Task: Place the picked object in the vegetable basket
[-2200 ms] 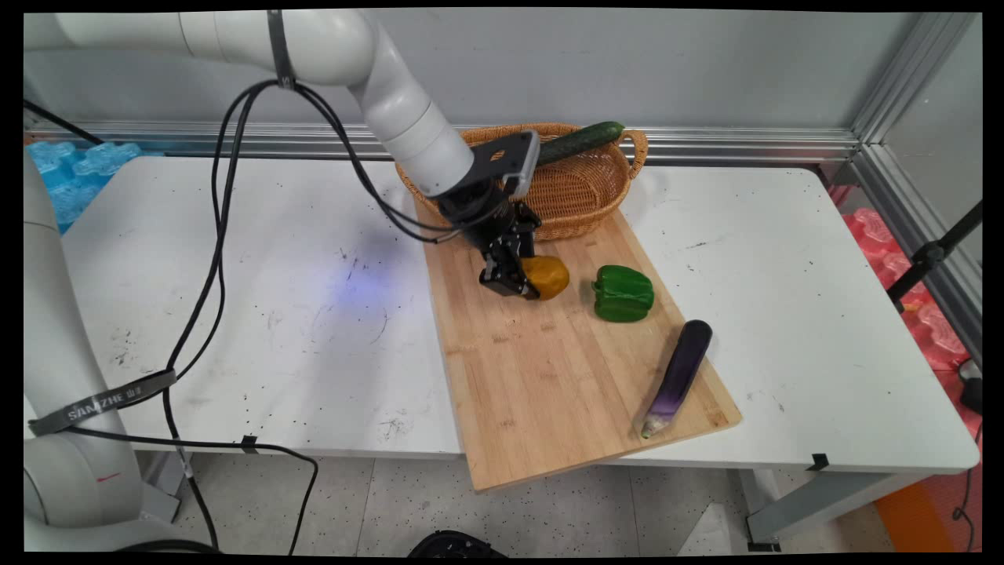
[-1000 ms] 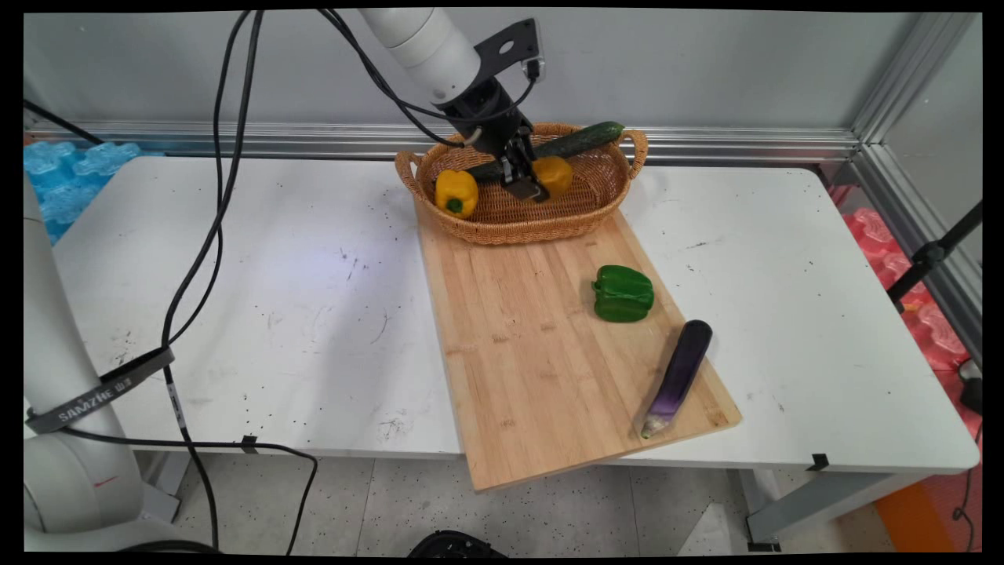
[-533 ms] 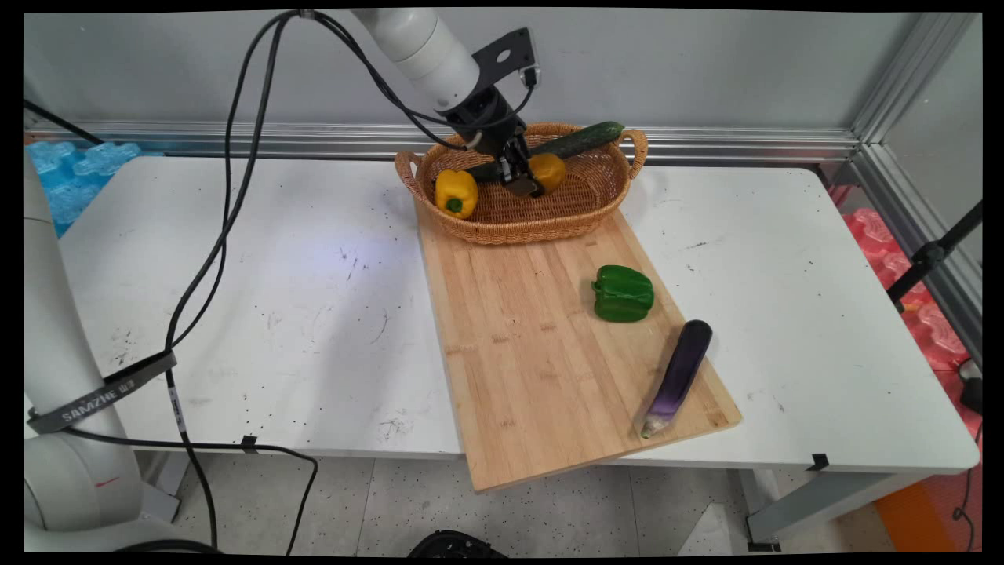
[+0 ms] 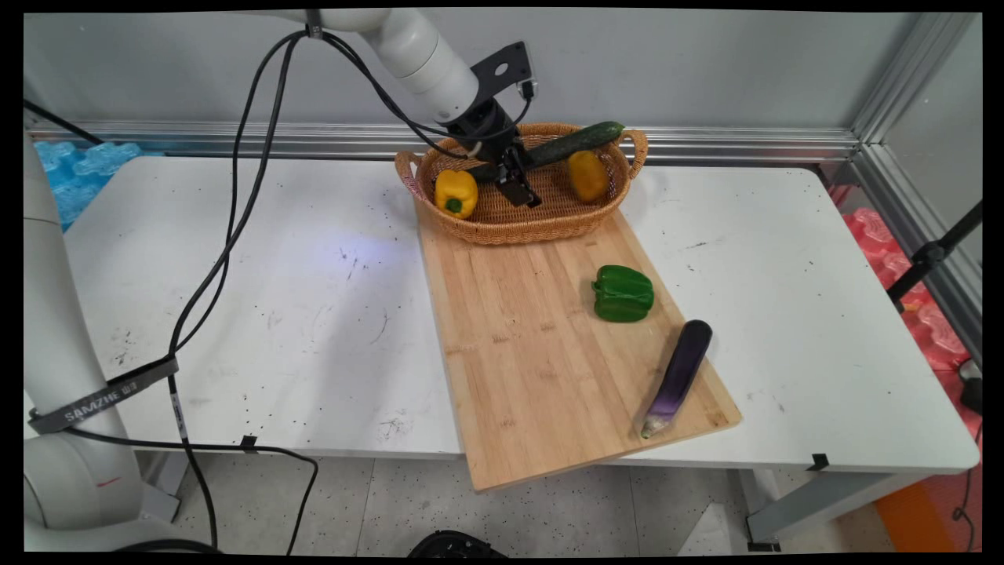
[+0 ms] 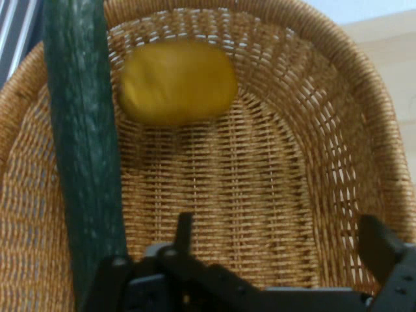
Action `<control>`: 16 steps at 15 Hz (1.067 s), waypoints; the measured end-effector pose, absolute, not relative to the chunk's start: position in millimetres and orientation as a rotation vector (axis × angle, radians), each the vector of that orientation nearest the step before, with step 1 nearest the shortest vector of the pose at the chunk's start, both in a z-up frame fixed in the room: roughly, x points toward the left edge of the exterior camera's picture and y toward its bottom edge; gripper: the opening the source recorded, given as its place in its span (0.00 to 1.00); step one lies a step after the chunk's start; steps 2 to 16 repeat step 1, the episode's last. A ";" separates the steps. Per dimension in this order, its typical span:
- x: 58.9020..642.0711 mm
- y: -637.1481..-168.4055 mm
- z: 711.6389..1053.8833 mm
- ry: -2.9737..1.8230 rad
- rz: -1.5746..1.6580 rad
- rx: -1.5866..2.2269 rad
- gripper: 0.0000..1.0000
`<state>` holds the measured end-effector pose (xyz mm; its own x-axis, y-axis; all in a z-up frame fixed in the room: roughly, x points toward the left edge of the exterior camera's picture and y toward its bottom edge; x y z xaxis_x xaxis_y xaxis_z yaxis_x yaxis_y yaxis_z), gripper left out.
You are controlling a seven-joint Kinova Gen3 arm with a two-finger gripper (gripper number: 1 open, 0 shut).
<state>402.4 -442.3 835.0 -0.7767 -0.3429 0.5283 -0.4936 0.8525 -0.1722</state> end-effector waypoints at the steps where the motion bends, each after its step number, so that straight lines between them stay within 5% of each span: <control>1: 401.8 -442.3 834.5 -2.534 0.417 0.616 1.00; 16: 401.8 -442.3 834.5 -2.534 0.417 0.616 1.00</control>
